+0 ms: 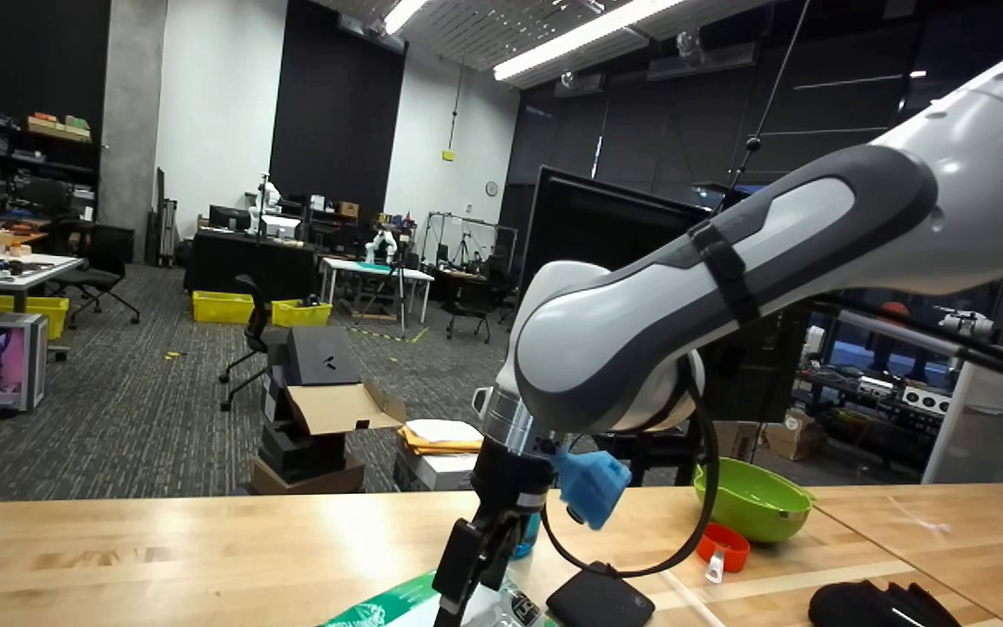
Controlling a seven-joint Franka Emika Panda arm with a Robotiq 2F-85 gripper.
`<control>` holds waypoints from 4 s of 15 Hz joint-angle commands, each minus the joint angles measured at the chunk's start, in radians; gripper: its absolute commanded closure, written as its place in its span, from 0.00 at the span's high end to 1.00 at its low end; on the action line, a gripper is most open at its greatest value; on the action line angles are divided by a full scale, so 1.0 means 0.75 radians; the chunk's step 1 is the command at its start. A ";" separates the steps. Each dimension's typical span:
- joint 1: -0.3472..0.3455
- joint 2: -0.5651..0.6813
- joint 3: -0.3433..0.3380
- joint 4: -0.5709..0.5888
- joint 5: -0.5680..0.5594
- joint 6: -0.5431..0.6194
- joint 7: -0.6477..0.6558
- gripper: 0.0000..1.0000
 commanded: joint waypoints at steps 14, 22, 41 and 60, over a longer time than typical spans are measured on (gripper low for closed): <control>0.021 -0.060 -0.020 -0.055 -0.161 0.117 0.152 1.00; 0.072 -0.137 -0.038 -0.093 -0.262 0.123 0.230 1.00; 0.019 -0.155 -0.010 -0.163 -0.090 0.036 0.226 1.00; 0.018 -0.094 -0.045 -0.124 -0.201 0.043 0.201 1.00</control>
